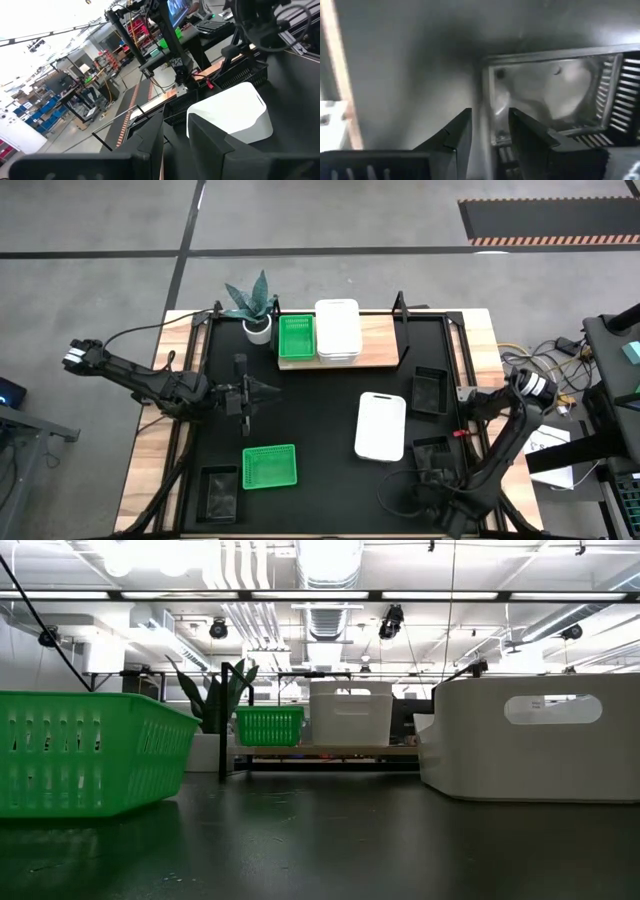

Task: Stack baskets on shelf by color
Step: Put the bottom right black bin on the shelf

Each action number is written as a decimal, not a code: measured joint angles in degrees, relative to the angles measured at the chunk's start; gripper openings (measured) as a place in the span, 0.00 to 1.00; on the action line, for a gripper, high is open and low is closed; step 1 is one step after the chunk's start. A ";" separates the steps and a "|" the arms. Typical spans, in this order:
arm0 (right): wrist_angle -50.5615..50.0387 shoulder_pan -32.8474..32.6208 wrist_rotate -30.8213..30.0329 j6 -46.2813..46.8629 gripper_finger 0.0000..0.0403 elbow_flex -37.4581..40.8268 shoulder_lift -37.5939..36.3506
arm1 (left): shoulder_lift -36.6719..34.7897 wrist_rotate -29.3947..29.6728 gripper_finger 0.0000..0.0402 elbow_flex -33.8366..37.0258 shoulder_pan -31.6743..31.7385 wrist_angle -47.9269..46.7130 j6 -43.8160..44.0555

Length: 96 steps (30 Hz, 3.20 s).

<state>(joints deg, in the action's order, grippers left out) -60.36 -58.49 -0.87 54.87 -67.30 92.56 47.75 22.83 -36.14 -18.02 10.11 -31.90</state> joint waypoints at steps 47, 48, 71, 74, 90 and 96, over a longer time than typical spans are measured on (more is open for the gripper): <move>-29.21 23.77 -17.72 -15.42 0.02 -29.69 -2.98 | 1.95 -0.02 0.19 0.00 0.00 2.82 3.00; -29.03 25.97 -18.55 -19.03 0.02 -30.45 -2.94 | 1.95 -0.02 0.19 0.00 0.00 2.82 3.00; -18.20 75.85 -4.61 -76.30 0.02 -34.30 -2.91 | 1.88 -0.02 0.19 0.00 0.00 2.73 2.86; -17.62 79.10 -4.62 -78.72 0.02 -33.66 -2.91 | 1.88 -0.02 0.19 0.00 0.00 2.69 2.56; -14.56 85.54 -0.14 -81.35 0.02 -32.77 2.59 | 1.86 -0.02 0.19 0.00 -0.04 2.70 2.47; -14.75 85.69 -0.16 -81.44 0.02 -32.75 5.02 | 1.84 -0.02 0.19 0.00 -0.04 2.58 2.47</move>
<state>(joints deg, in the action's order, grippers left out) -75.11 27.20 -1.04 -26.57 -100.05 97.58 49.58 22.81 -36.14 -18.06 12.69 -29.43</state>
